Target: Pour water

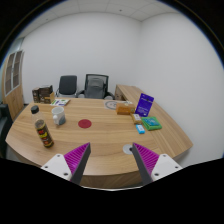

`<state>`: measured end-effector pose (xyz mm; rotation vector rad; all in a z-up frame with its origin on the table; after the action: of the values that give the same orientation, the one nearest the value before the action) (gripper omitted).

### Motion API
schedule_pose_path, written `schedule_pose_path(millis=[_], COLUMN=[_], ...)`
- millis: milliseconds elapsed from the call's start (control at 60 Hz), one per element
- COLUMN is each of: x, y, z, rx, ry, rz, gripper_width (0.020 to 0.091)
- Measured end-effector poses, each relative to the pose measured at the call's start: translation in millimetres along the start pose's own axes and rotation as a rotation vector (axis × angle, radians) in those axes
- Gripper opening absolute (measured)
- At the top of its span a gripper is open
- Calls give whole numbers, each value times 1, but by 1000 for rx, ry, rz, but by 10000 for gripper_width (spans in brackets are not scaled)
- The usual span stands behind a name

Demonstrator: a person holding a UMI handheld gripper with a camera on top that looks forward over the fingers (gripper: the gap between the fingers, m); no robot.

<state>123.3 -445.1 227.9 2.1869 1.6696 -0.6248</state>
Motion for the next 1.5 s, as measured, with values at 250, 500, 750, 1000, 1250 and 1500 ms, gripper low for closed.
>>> schedule_pose_path(millis=[250,500,750,1000,1250,1500], x=[-3,-19,17,110,148,141], y=[-31,-139,-268,-318,-329,-342], z=[27,92,93,60,51,49], rx=[-29,1,33,89,38,-53], ry=[-19,-68,-1,106,211,199], rz=[32,-6,-136,-199,-235,-217], gripper_width=[859,860,861,829,487,344])
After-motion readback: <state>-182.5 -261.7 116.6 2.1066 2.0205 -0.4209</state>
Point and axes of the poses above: the point between the fingertips, and its own axes, seen from behind it with the camera up: y to the right, z down, x forward, the way the camera looks, the point moved 6 cm from there along -x, backward, against the way the camera looks, and after that the axes turned 11 degrees about x, right-handed, at the moved point
